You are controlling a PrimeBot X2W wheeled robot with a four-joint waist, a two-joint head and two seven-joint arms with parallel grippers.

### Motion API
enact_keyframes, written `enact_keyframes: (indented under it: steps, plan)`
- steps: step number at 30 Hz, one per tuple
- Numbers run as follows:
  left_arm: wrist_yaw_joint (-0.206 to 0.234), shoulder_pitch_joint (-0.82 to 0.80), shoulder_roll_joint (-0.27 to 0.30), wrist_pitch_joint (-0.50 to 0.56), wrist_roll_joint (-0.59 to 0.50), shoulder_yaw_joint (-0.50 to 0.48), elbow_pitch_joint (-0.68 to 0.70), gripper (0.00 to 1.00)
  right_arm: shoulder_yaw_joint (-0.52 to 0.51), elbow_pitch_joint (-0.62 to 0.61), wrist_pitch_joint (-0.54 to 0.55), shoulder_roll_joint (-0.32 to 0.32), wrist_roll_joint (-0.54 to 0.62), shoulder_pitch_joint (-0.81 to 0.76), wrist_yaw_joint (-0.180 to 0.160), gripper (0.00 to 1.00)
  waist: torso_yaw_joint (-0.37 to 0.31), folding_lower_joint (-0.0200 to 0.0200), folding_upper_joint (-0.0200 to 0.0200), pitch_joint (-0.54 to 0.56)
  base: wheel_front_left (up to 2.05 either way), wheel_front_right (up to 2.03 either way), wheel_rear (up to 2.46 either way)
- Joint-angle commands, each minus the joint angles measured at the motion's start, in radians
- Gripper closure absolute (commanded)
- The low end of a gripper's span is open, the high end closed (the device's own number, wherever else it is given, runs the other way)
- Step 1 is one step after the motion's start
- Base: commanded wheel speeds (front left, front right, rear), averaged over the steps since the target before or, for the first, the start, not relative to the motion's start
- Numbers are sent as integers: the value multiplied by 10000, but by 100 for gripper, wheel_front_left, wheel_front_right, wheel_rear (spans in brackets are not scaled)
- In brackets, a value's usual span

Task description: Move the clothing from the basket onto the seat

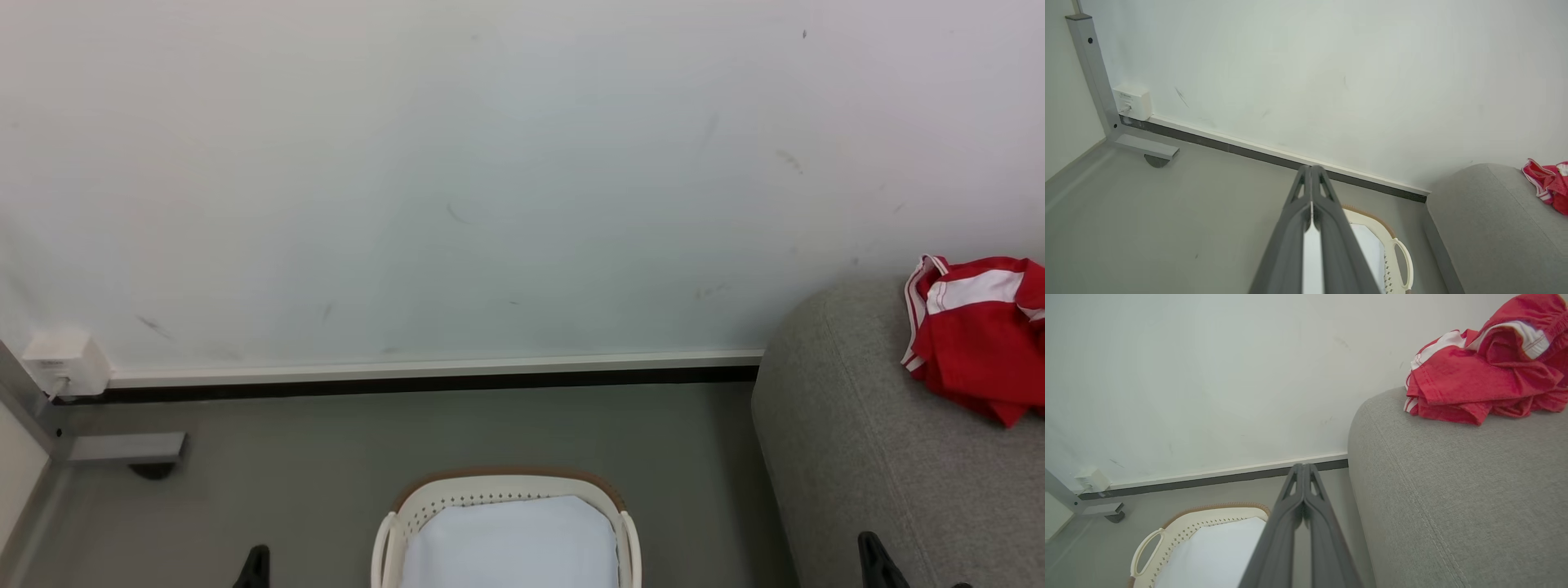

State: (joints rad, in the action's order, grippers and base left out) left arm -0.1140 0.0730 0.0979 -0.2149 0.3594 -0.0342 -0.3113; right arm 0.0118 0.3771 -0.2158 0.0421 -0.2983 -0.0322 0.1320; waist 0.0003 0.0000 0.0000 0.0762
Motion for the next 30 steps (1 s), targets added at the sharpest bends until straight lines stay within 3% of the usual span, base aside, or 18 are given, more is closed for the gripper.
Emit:
enact_keyframes:
  steps: [1,30]
  plan:
    - [-17,-311,29,87,562,-99,187,100,-91,-245,93,59,-537,272,-2,100,0,0,0,-12,0,0,0]
    - [-85,-856,-149,1211,4949,-315,432,100,-494,-700,1238,80,-5153,701,-7,100,-1,0,0,-208,0,0,0]
